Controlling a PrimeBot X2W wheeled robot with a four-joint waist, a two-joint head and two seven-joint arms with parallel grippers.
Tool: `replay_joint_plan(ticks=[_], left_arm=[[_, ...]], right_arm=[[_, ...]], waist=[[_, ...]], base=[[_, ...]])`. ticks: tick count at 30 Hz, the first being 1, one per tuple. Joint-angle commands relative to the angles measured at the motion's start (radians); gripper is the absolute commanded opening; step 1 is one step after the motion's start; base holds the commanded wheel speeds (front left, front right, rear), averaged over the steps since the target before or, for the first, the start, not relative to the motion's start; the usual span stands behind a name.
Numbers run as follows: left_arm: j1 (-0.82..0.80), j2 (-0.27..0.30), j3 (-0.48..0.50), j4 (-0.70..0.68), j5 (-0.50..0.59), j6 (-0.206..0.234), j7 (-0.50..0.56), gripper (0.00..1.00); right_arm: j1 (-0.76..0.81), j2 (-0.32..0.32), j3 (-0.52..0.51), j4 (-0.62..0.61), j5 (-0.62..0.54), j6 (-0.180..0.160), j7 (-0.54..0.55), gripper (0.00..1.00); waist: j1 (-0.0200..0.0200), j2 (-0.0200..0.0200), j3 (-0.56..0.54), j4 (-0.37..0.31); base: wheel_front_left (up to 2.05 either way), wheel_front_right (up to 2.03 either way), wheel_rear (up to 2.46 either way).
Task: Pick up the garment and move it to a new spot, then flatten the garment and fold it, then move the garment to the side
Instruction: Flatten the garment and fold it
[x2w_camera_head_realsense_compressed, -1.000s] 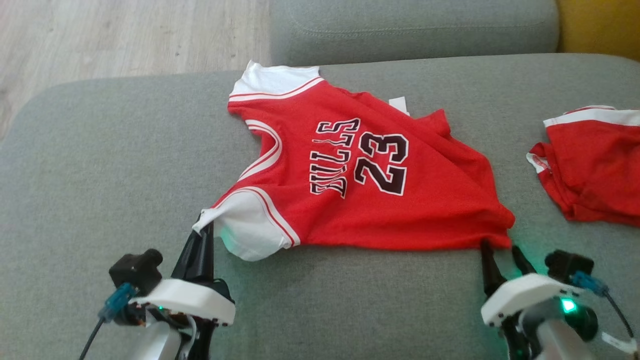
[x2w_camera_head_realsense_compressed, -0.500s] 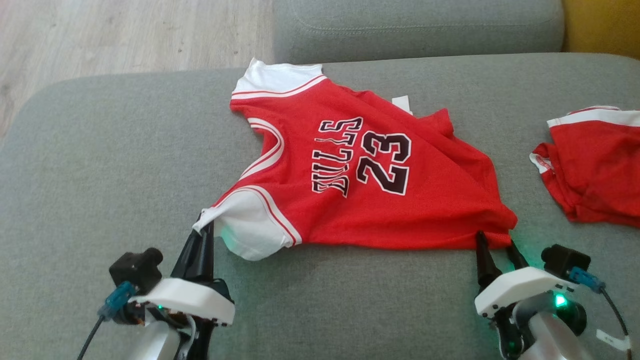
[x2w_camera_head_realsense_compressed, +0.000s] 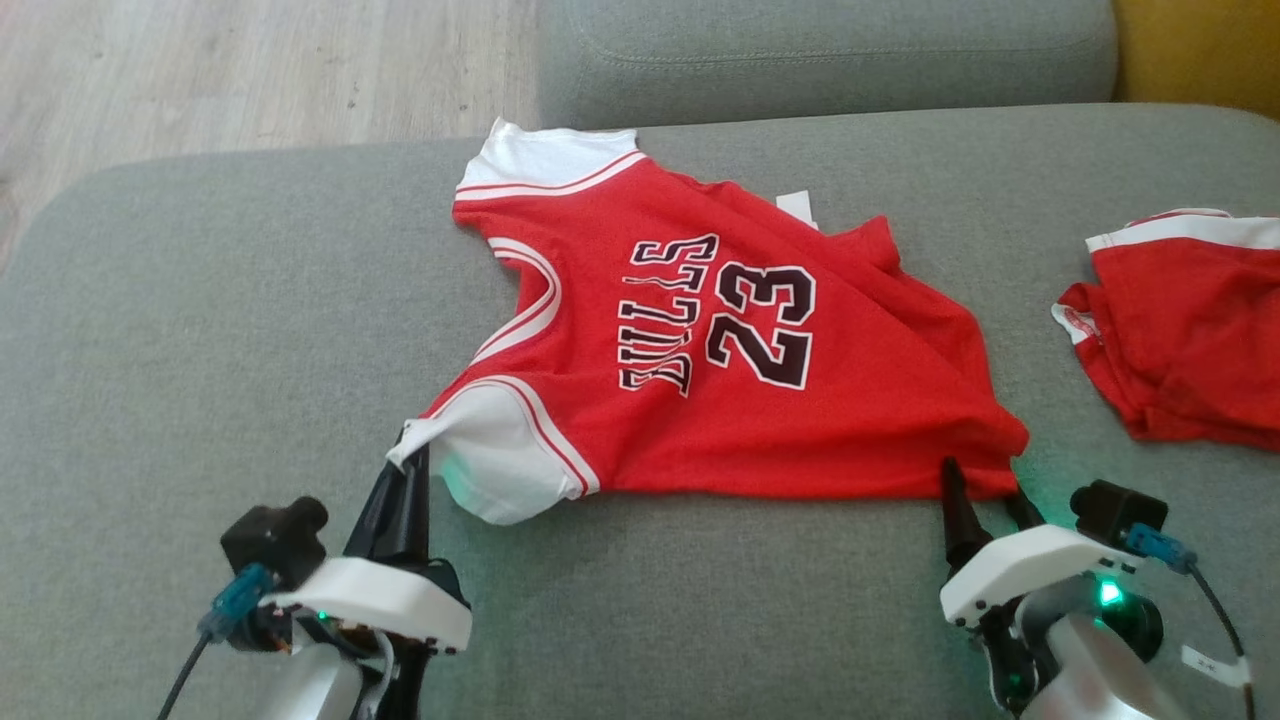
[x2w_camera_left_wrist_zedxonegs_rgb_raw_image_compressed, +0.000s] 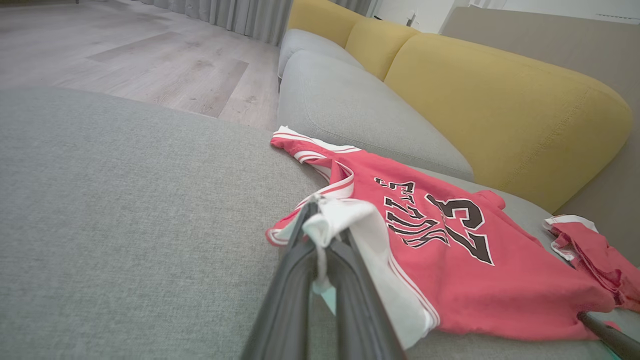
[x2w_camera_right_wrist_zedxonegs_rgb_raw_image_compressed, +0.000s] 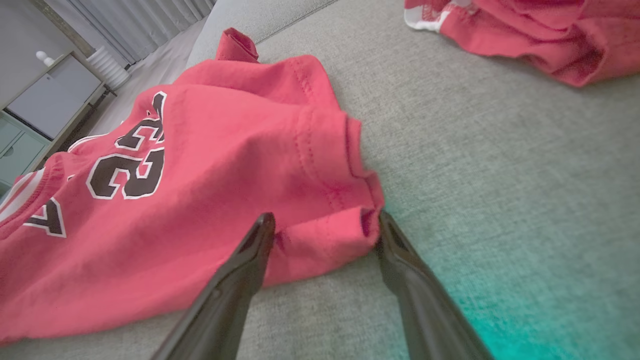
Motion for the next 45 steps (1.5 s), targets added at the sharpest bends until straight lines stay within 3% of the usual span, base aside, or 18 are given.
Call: replay_joint_plan(ticks=[1,2,3,4,15,20,21,28,36,45], left_arm=[[-0.042,0.019,0.028,-0.03,-0.001,0.003,-0.002,0.0],[-0.043,0.019,0.027,-0.03,-0.002,0.003,-0.002,0.0],[-0.043,0.02,0.026,-0.029,-0.002,0.003,-0.002,0.0],[-0.044,0.02,0.026,-0.028,-0.002,0.003,-0.002,0.0],[-0.042,0.011,0.085,-0.064,-0.091,-0.009,-0.006,0.0],[-0.081,0.011,0.143,-0.152,-0.172,-0.016,0.02,0.0],[-0.116,0.013,0.169,-0.194,-0.199,-0.01,0.036,0.0],[-0.302,-0.007,0.278,-0.294,-0.308,0.047,0.082,0.0],[-0.474,-0.023,0.362,-0.401,-0.356,0.094,0.065,0.0],[-0.436,-0.04,0.354,-0.64,-0.373,0.173,0.112,0.0]], right_arm=[[-0.024,-0.001,0.034,0.004,-0.011,-0.001,0.0,1.0],[-0.028,-0.001,0.037,0.012,-0.013,-0.001,0.002,0.78],[-0.032,-0.001,0.04,0.019,-0.017,-0.001,0.002,0.35],[-0.036,-0.001,0.044,0.025,-0.021,-0.001,0.001,0.0],[-0.063,-0.001,0.072,-0.051,-0.079,-0.001,-0.034,0.0],[-0.09,-0.008,0.112,-0.225,-0.12,-0.001,-0.004,0.0],[-0.109,-0.025,0.134,-0.323,-0.13,-0.001,0.026,0.0],[-0.233,-0.117,0.179,-0.658,-0.117,-0.001,0.148,0.0],[-0.364,-0.199,0.212,-0.848,-0.141,-0.001,0.21,0.0],[-0.271,-0.198,0.136,-1.068,-0.183,-0.001,0.332,0.0]], waist=[[0.0,-0.0001,0.003,0.003],[0.0,-0.0001,0.005,0.004],[0.0,-0.0001,0.006,0.006],[0.0,-0.0001,0.006,0.007],[0.0,-0.0001,-0.038,-0.016],[0.0,-0.0001,-0.08,-0.036],[0.0,-0.0001,-0.09,-0.04],[0.0,-0.0001,-0.117,-0.053],[0.0,-0.0001,-0.135,-0.064],[0.0,-0.0001,-0.124,-0.063]], base=[[0.0,0.0,0.0],[0.0,0.0,0.0],[0.0,0.0,0.0],[0.0,0.0,0.0],[0.0,0.0,0.0],[0.0,0.0,0.0],[0.0,0.0,0.0],[0.0,0.0,0.0],[0.0,0.0,0.0],[0.0,0.0,0.0]])
